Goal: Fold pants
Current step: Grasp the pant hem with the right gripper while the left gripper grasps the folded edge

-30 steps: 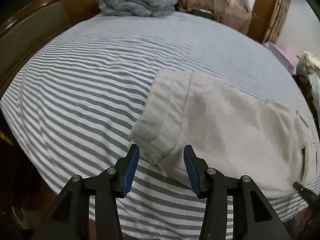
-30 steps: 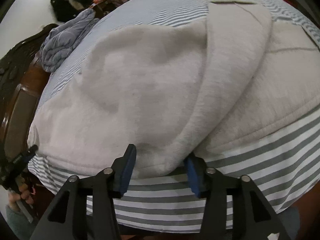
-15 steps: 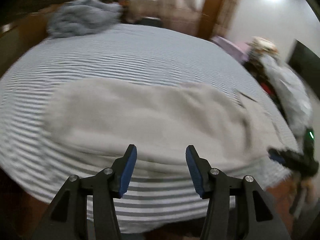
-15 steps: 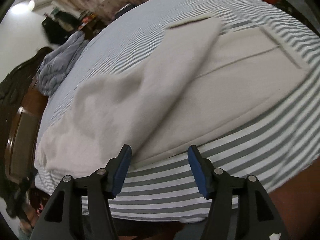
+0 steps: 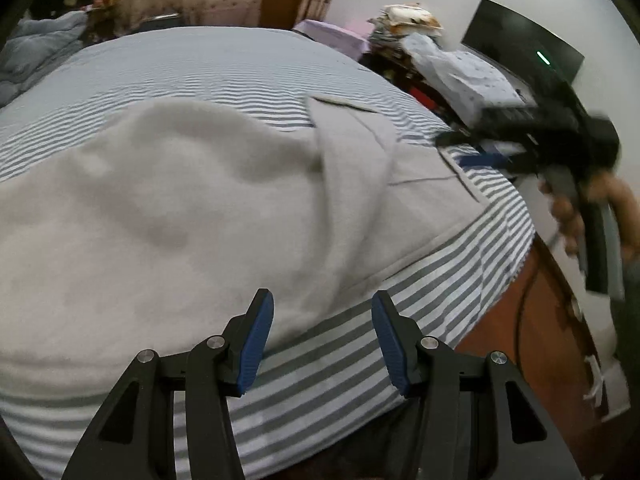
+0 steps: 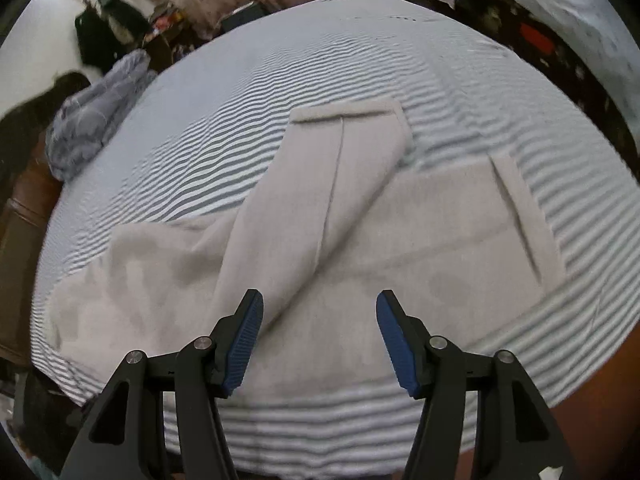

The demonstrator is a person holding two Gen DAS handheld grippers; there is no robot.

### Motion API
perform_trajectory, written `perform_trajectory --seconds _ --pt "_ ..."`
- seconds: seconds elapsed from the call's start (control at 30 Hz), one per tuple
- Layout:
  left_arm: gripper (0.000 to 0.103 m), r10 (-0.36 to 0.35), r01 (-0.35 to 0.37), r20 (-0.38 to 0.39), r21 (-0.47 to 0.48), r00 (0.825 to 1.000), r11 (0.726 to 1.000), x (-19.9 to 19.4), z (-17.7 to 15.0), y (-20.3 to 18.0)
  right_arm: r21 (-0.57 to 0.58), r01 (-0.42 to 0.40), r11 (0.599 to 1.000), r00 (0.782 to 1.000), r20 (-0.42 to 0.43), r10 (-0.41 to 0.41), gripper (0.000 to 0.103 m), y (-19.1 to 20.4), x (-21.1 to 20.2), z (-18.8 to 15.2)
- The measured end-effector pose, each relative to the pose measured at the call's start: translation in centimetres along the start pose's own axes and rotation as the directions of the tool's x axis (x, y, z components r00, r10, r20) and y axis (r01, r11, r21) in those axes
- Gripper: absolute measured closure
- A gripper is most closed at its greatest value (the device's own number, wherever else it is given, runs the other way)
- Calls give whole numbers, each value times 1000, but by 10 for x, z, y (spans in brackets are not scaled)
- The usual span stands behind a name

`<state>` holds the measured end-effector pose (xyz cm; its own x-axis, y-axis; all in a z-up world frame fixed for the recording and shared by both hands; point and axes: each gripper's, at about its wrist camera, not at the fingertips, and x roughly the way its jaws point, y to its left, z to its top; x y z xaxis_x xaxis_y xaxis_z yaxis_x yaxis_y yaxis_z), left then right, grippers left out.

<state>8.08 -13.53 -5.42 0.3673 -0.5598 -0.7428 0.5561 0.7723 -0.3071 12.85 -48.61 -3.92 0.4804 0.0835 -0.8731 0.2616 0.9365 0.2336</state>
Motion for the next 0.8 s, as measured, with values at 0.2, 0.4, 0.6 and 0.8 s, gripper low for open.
perform_trajectory --seconds 0.2,0.4,0.6,0.8 --pt "53 -36 36 -29 8 999 999 39 8 -9 -51 34 998 997 -72 -37 47 35 49 75" --pt "72 -74 72 -39 -55 996 996 55 7 5 -77 126 989 984 -120 -134 36 66 120 144" --pt "83 -118 113 -34 -121 992 986 57 6 21 -85 254 964 953 -146 -264 36 74 182 171" --pt "83 -117 114 -28 -106 993 988 58 4 23 -72 278 958 952 -112 -285 44 75 198 179"
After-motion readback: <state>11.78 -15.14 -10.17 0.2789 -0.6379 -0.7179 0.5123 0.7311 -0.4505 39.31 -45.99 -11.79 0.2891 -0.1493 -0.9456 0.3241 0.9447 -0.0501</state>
